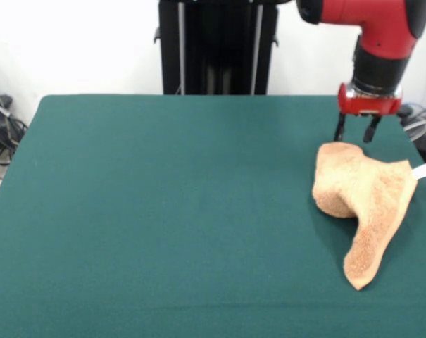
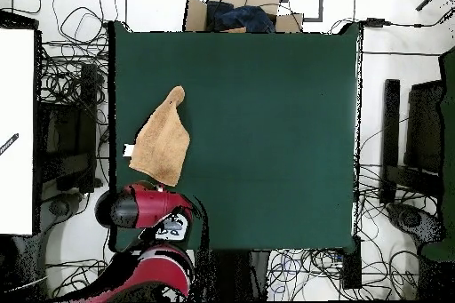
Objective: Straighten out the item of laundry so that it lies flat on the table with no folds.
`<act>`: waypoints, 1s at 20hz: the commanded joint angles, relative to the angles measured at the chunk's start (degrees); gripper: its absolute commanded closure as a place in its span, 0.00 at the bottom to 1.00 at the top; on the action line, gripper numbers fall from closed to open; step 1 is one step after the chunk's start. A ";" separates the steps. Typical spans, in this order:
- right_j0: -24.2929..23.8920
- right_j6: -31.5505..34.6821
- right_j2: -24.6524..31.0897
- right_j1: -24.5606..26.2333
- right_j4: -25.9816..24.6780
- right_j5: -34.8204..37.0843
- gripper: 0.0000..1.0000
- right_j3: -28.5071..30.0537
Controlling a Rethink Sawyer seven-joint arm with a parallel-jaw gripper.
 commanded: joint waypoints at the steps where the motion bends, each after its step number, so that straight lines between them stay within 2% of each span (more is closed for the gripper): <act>1: -2.85 11.39 6.90 2.82 2.42 -0.54 0.00 -4.60; 8: -5.11 10.34 8.20 4.34 1.12 -1.23 0.00 -4.79; 20: -4.09 10.68 7.70 8.37 1.53 -3.51 0.00 -7.64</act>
